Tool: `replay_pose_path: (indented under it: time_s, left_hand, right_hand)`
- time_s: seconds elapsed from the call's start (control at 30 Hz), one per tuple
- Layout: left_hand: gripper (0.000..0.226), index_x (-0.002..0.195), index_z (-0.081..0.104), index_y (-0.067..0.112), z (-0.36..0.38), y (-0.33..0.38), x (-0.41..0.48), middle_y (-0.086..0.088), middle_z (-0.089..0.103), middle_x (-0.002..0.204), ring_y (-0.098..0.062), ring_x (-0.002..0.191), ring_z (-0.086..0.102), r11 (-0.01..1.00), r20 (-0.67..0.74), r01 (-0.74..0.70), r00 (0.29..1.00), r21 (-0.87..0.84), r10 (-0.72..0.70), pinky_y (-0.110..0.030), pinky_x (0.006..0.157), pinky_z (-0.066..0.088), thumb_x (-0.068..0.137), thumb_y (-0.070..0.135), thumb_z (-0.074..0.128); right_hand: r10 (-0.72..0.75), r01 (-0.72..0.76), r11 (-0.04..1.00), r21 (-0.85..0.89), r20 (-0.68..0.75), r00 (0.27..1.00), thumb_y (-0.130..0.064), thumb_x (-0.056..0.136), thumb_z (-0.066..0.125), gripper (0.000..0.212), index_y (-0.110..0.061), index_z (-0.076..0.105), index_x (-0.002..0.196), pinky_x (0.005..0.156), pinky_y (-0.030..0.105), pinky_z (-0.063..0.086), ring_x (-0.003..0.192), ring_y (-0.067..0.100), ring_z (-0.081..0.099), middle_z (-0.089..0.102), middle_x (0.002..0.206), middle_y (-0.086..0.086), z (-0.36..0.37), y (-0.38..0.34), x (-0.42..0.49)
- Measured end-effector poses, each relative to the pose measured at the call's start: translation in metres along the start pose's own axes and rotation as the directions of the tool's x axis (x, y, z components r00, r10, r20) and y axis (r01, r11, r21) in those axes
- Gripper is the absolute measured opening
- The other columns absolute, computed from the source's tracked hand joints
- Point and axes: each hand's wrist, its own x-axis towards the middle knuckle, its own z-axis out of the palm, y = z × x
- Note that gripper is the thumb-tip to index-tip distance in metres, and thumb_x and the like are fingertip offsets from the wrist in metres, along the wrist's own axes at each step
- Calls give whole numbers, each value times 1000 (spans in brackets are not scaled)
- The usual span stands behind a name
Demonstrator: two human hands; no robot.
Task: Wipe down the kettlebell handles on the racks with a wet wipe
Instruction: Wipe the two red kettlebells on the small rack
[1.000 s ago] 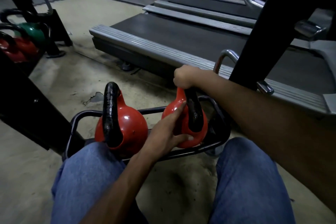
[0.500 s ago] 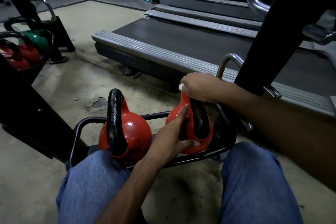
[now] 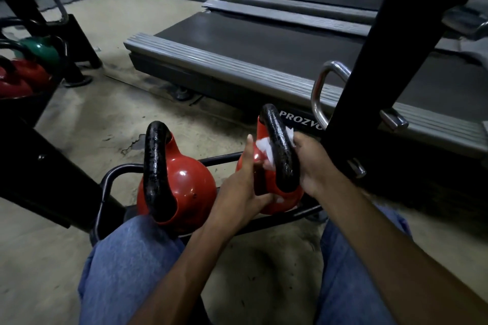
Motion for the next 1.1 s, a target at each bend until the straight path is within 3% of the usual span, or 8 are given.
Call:
replay_pose_path:
  time_s: [0.33, 0.47, 0.53, 0.63, 0.73, 0.83, 0.97, 1.1]
  left_hand:
    - [144, 156, -23, 51, -4, 1, 2, 10, 63, 143, -14, 119, 67, 1000, 10, 18, 1000, 5, -18, -39, 103, 53, 71, 33, 92]
    - [143, 158, -23, 46, -6, 2, 3, 16, 61, 143, -11, 120, 65, 1000, 12, 7, 1000, 27, -7, -38, 104, 52, 72, 32, 91]
    - [141, 157, -23, 47, -7, 2, 4, 15, 61, 143, -12, 118, 67, 1000, 10, 8, 1000, 23, -9, -39, 103, 53, 74, 33, 90]
    - [138, 158, -23, 46, -7, 3, 4, 14, 62, 143, -11, 115, 68, 1000, 13, -4, 1000, 13, 4, -35, 99, 55, 77, 33, 88]
    - [137, 157, -21, 49, -6, 4, 1, 8, 62, 143, -13, 115, 68, 1000, 14, -2, 1000, -4, 2, -34, 98, 54, 77, 31, 89]
    - [139, 155, -21, 54, -5, 3, 1, 4, 60, 147, -16, 123, 65, 1000, 19, 12, 1000, -17, -12, -38, 104, 52, 74, 35, 90]
    - [140, 153, -25, 55, -6, 6, 1, 1, 61, 145, -20, 125, 64, 999, 42, 40, 998, -11, -40, -36, 104, 51, 75, 37, 91]
    - [142, 153, -29, 50, -6, 5, 1, 2, 61, 146, -20, 123, 66, 999, 49, 42, 998, 0, -42, -40, 103, 52, 76, 37, 90]
  right_hand:
    - [-118, 72, 981, -179, -259, 959, -21, 109, 40, 55, -13, 73, 66, 67, 36, 53, 57, 21, 62, 66, 67, 11, 17, -6, -14]
    - [-559, 193, 630, -752, -267, 785, -35, 112, 43, 33, -26, 71, 99, 80, 31, 52, 82, 1, 67, 73, 87, -11, 8, 38, -58]
    - [-633, 243, 505, -828, -164, 757, -31, 112, 41, 35, -30, 56, 143, 102, 10, 41, 122, -17, 53, 61, 134, -24, 7, 60, -75]
    - [-674, 336, 224, -915, 104, 731, -26, 112, 40, 48, -18, 39, 159, 121, 14, 26, 152, 0, 30, 35, 166, -5, -5, 62, -67]
    - [-511, 396, -221, -891, 452, 731, -36, 110, 37, 47, -14, 53, 149, 126, 29, 25, 158, 15, 24, 37, 165, 3, -14, 11, -25]
    - [-82, 378, -488, -787, 473, 878, -45, 109, 33, 53, -13, 60, 142, 124, 48, 30, 159, 22, 20, 46, 160, 4, -2, -51, 24]
    - [256, 429, -735, -525, 371, 892, -41, 109, 32, 50, -13, 71, 123, 124, 53, 27, 148, 25, 40, 62, 140, 5, 31, -84, 65]
    - [379, 510, -813, -281, 411, 829, -51, 101, 25, 60, -14, 72, 96, 119, 51, 33, 107, 28, 65, 73, 102, 9, 43, -74, 52]
